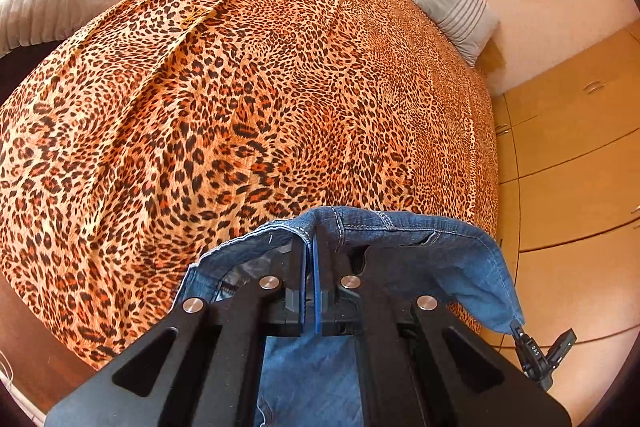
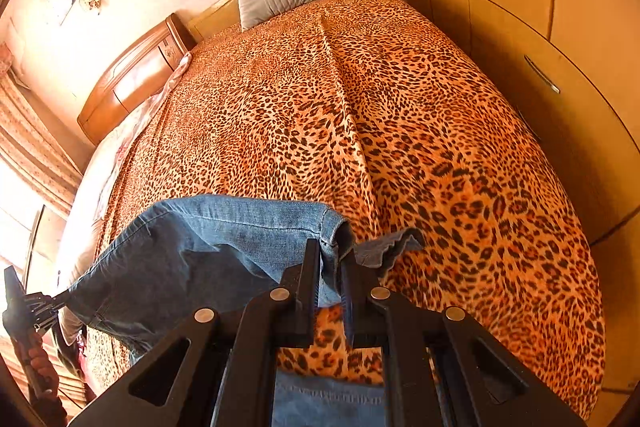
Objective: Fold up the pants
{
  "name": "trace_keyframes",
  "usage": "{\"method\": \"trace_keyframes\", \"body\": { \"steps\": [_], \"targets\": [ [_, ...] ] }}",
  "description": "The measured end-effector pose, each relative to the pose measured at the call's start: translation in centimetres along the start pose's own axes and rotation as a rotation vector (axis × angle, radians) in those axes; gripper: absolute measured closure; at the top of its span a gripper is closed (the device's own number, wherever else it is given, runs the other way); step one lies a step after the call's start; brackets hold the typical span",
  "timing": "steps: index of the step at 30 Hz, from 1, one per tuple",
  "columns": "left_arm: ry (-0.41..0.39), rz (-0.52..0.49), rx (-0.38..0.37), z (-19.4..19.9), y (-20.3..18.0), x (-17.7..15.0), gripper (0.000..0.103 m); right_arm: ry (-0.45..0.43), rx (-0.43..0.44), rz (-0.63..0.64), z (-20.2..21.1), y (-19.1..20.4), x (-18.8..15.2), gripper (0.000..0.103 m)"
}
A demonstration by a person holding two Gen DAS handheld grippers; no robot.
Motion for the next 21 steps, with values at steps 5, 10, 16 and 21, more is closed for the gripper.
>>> {"method": "trace_keyframes", "body": {
  "steps": [5,10,16,21],
  "targets": [
    [0.02,0.053,-0.02,2.2,2.6,-4.0,0.102,0.006,0.038,-0.069,3.5,-3.5,-6.6,0.094],
    [0.143,0.122,0.065,1.0,7.0,-9.7,0.102,0.092,-0.001,-0.153,4.6,-8.3,-14.4,0.09],
    [0.345,0.293,0.125,-1.3,13.0,-15.7,0.099,0.318,-0.161,-0.22,1.7,-12.9,-22.1,0.085],
    [0.285,0.302,0.11,2.4,12.3,-16.1,0.098,0.295,-0.137,-0.279,4.8,-13.6,-22.7,0.052]
  ]
}}
Point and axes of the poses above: each gripper's, at about its wrist camera, not at the fingertips, and z roughly against the way its jaws point, y to its left, x to its top, the point moved 1 cm from there along -z, roughly the way its jaws point, and after that the axes turned 6 degrees about -x, right-handed, at the moved point
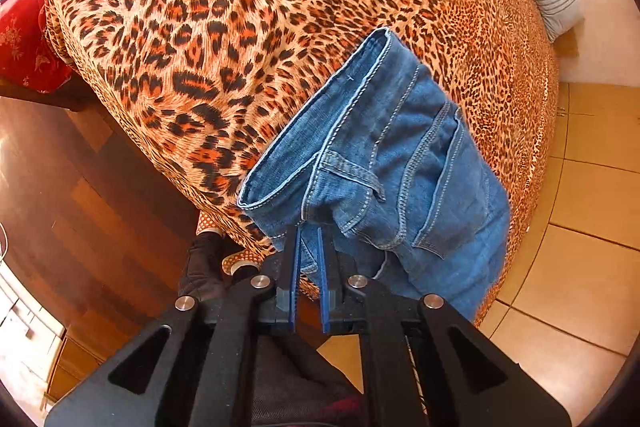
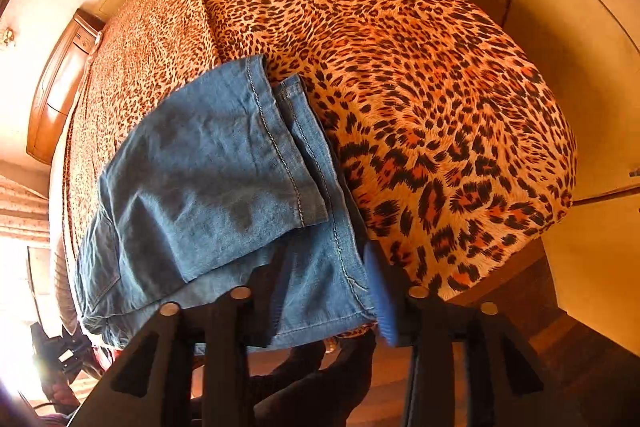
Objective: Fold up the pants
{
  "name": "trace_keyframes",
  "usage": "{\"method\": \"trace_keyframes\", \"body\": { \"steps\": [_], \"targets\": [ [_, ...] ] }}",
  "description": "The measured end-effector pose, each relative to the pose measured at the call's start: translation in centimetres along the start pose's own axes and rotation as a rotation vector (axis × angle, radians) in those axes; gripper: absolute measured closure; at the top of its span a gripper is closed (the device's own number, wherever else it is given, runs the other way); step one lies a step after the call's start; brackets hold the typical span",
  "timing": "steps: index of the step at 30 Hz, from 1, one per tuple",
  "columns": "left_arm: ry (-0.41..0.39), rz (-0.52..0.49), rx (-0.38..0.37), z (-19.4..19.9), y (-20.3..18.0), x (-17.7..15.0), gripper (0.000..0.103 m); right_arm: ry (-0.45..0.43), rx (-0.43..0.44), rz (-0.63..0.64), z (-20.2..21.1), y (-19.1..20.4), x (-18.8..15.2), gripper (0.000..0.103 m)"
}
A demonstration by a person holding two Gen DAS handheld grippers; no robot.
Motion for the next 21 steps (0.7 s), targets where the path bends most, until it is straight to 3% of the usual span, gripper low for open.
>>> {"method": "trace_keyframes", "body": {
  "steps": [2,4,6,11,16,18,20,21],
  "targets": [
    [-0.015,0.004,-0.057,0.4,-0.5,-0.5,0.096,-0.008,0.061,-0.046,0.8,0.1,-0.1,0.042],
    [-0.022,-0.016,-0.092,0.1,-1.8,-0.6,0.079,0.025,0.173,-0.129,0.3,0.3,-0.2,0.042],
    [-0.021,-0.022,-0.079,-1.1,-2.8,-0.6,0.067,0.073,0.255,-0.216,-1.4,0.8,-0.2,0.042],
    [0.029,0.016,-0.102,-4.6,-3.7,-0.1,0.066,0.108,0.332,-0.38,-5.0,0.8,-0.3,0.042],
    [0.033,0.05,-0.093,-7.0,-4.1,1.4,0.066,0.103,0.355,-0.421,-6.7,1.6,0.5,0.042],
    [0.037,0.041,-0.071,-8.0,-4.7,1.7,0.067,0.103,0.347,-0.415,-7.2,1.9,1.2,0.046],
    [0.049,0.001,-0.029,-8.6,-5.5,2.0,0.069,0.105,0.318,-0.39,-7.6,2.4,1.9,0.08],
    [0.05,-0.022,-0.009,-8.6,-5.9,2.1,0.084,0.104,0.303,-0.374,-7.6,2.7,2.2,0.089]
  ]
}}
Point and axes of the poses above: each gripper's, at about its wrist camera, not at the fingertips, and z roughly against the way its jaws point, y to its left, x to its top, the point moved 1 cm from there along -z, roughly the way its jaws point, and after that the axes turned 6 degrees about -x, right-handed, at the moved point
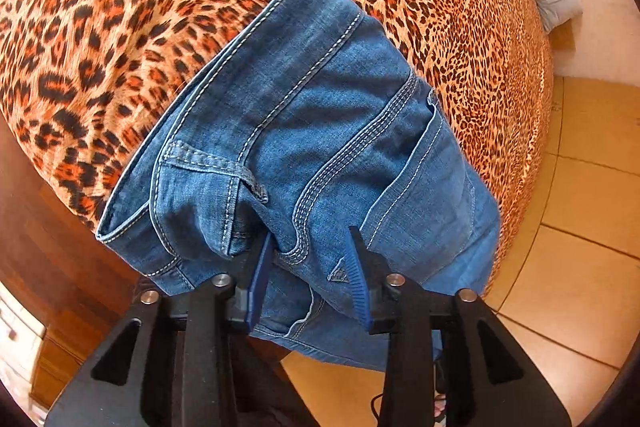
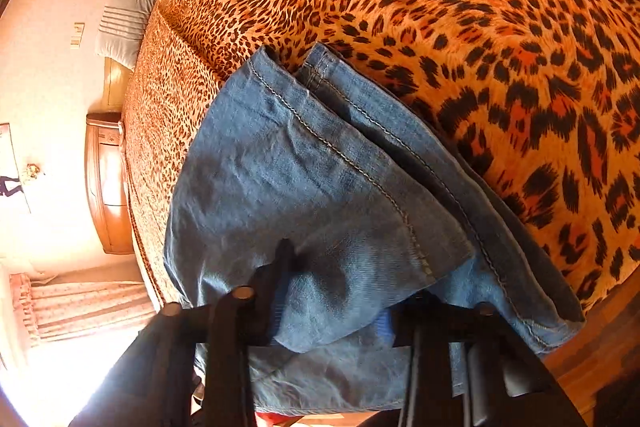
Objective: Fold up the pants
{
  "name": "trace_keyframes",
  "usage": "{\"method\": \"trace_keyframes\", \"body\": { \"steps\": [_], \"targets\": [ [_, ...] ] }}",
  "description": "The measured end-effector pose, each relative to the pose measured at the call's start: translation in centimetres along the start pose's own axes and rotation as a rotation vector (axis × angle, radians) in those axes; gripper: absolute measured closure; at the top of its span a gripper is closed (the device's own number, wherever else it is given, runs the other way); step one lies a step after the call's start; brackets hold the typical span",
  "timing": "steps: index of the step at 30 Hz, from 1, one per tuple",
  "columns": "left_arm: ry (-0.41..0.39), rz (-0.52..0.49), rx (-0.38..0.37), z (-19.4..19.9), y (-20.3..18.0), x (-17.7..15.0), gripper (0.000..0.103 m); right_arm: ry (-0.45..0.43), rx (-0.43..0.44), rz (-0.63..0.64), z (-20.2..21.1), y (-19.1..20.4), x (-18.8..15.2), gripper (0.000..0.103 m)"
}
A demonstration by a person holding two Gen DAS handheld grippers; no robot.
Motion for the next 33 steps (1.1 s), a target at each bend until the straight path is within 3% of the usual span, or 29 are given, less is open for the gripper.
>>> {"method": "trace_keyframes", "body": {
  "steps": [1,6,10,13,17,19,21,22,23,25,27,33],
  "targets": [
    [-0.002,-0.03,0.024,0.1,-0.4,0.1,0.095,-0.008,-0.008,0.011,-0.1,0.5,0.2,0.095],
    [0.045,-0.082,0.028,1.5,-0.6,-0.7,0.096,-0.065,0.087,0.086,3.1,2.8,0.1,0.097],
    [0.106,-0.087,0.007,2.4,0.8,-3.2,0.096,-0.065,0.142,0.121,6.7,2.4,-2.7,0.098],
    [0.141,-0.086,0.11,0.4,2.5,-3.5,0.096,-0.04,0.06,0.113,7.1,-0.7,-5.1,0.098],
    [0.183,-0.027,0.176,-1.6,4.1,-2.4,0.096,0.038,-0.086,-0.07,3.7,-7.8,-5.9,0.097],
    [0.201,-0.03,0.096,-0.8,3.8,-2.6,0.096,0.029,-0.095,-0.114,3.6,-9.1,-5.9,0.093],
    [0.168,-0.086,0.035,1.0,2.8,-3.1,0.096,0.004,-0.04,-0.105,4.6,-8.6,-5.8,0.092],
    [0.137,-0.123,0.025,1.9,2.1,-3.2,0.096,-0.016,-0.019,-0.082,5.4,-8.1,-5.6,0.086],
    [0.112,-0.152,0.02,2.6,1.6,-3.1,0.095,-0.023,-0.001,-0.063,5.6,-7.5,-5.2,0.07],
    [0.084,-0.151,0.002,2.7,0.9,-2.8,0.078,-0.03,0.004,-0.065,5.6,-7.1,-4.8,0.046],
    [0.087,-0.076,-0.036,2.3,1.3,-2.5,0.069,-0.016,0.021,-0.09,4.9,-6.7,-4.7,0.045],
    [0.085,0.032,-0.111,1.9,2.4,-3.3,0.068,0.027,0.063,-0.078,3.5,-4.8,-6.5,0.045]
  ]
}}
Point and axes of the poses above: each gripper's, at about its wrist camera, not at the fingertips, and z roughly against the way its jaws point, y to its left, x to its top, the point moved 1 cm from there along -z, roughly the way its jaws point, and after that the axes turned 6 degrees about -x, right-handed, at the moved point
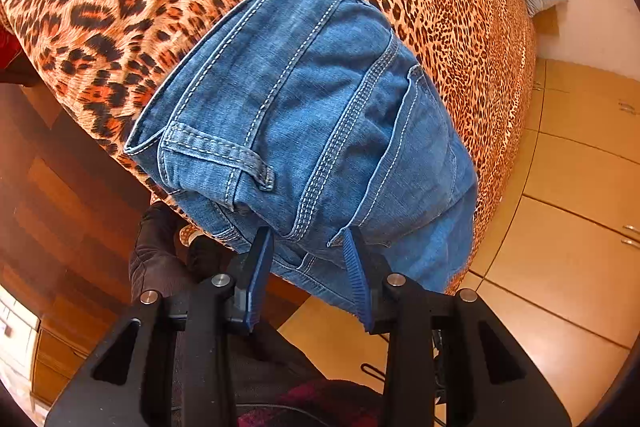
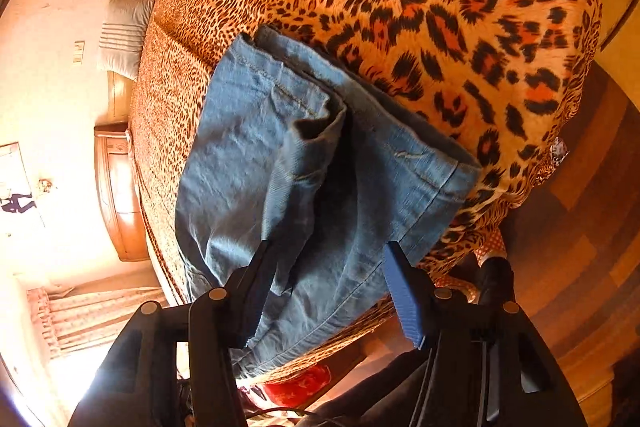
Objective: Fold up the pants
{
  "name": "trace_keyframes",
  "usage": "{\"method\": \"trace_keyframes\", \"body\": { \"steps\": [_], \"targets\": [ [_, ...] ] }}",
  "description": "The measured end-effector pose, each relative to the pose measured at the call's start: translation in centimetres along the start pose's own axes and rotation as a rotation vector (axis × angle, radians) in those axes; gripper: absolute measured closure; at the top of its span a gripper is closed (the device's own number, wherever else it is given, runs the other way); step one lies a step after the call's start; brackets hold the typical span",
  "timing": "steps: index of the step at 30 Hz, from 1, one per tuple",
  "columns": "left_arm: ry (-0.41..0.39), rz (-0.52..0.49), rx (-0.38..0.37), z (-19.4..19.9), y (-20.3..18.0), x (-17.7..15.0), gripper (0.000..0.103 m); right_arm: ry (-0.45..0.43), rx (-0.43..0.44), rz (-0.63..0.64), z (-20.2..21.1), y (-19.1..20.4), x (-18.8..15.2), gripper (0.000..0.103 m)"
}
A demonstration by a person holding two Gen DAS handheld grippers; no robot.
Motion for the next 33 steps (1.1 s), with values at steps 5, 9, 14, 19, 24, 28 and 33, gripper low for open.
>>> {"method": "trace_keyframes", "body": {
  "steps": [5,9,14,19,24,28,33],
  "targets": [
    [0.007,-0.005,0.002,-1.5,-0.6,-0.1,0.061,-0.003,0.014,0.027,-0.7,1.4,-0.2,0.043],
    [0.016,-0.036,0.071,-3.3,-1.3,0.4,0.061,-0.011,0.015,-0.007,-2.2,1.8,1.5,0.04],
    [0.026,-0.126,0.185,-3.0,-2.9,0.8,0.098,-0.018,-0.054,0.061,-3.0,3.5,2.3,0.1],
    [-0.027,-0.212,0.137,1.3,-4.0,-1.1,0.098,-0.079,0.017,0.12,2.7,4.3,1.0,0.1],
    [0.101,-0.106,0.251,-3.2,0.8,-0.2,0.097,-0.026,-0.139,0.116,0.8,0.3,0.7,0.098],
    [0.099,-0.075,0.244,-3.5,2.0,0.0,0.096,-0.013,-0.164,0.052,-1.1,-1.7,1.0,0.096],
    [0.184,-0.246,0.184,-0.6,0.4,-1.1,0.09,-0.083,-0.254,0.113,3.2,-1.2,2.3,0.064]
  ]
}}
Point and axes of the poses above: each gripper's, at about its wrist camera, not at the fingertips, and z roughly against the way its jaws point, y to its left, x to its top, the point moved 1 cm from there along -z, roughly the way its jaws point, and after that the axes turned 6 degrees about -x, right-handed, at the moved point
